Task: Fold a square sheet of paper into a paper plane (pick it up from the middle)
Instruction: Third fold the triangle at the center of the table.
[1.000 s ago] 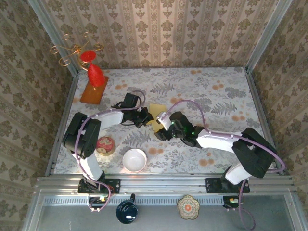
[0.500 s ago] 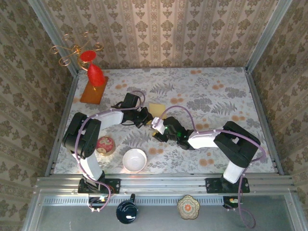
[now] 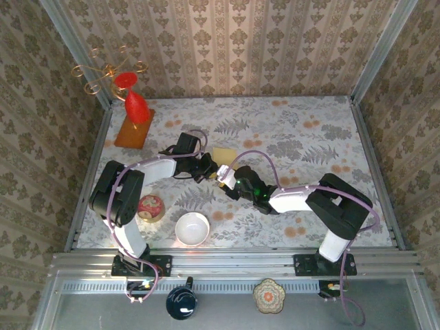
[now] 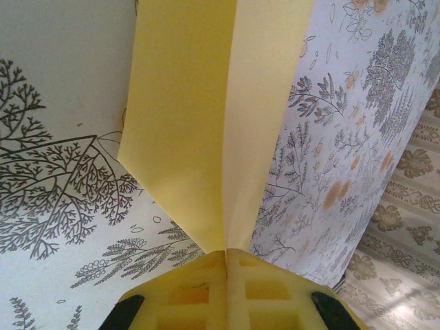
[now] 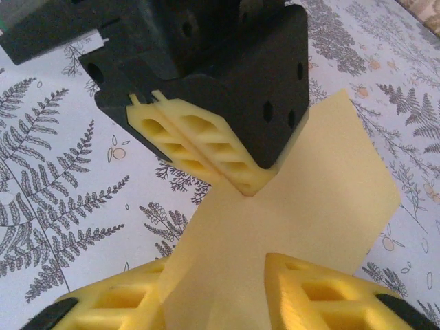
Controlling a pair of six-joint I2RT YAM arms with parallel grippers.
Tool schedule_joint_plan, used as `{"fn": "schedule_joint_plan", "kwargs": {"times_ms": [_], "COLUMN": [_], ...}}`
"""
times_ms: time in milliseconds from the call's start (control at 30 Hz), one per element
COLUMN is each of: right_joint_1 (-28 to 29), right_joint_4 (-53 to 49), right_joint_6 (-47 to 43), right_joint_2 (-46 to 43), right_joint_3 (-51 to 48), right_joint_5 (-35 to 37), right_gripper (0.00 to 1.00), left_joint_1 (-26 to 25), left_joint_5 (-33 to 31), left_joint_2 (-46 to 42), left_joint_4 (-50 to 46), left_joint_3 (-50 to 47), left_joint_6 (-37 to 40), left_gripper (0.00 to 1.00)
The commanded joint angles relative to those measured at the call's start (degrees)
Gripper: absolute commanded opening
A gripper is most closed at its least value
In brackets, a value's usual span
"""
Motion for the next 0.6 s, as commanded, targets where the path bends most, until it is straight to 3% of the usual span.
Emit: {"fn": "schedule_joint_plan", "kwargs": {"times_ms": [0, 133, 267, 433, 567], "right_joint_1": [0.1, 0.1, -1.0, -2.2, -2.2], "right_joint_4": [1.5, 0.5, -3.0, -8.2, -11.2], "right_joint_6": [0.5, 1.0, 4.2, 10.2, 15.7], "right_joint_2": [-1.7, -2.1, -3.5, -5.5, -5.8], "right_joint_3": [-1.0, -1.3, -1.2, -1.2, -0.7], "right_joint_5": [-0.3, -2.9, -8.0, -14.1, -17.3], "right_gripper": [0.32, 0.18, 0.01, 0.0, 0.0], "left_joint_1": [-0.3, -0.3, 1.6, 6.2, 5.8], "left_joint_5": [-0.3, -0.4, -2.7, -4.7, -5.0], "left_joint_2": [-0.2, -0.4, -2.0, -6.6, -8.6], "left_joint_4": [0.4, 0.3, -2.9, -5.2, -5.3], "left_joint_3": [-0.2, -0.4, -0.8, -1.6, 0.7], "left_joint_6": [-0.7, -0.6, 1.8, 6.6, 9.8], "left_gripper": [0.06, 0.11, 0.28, 0.36, 0.37]}}
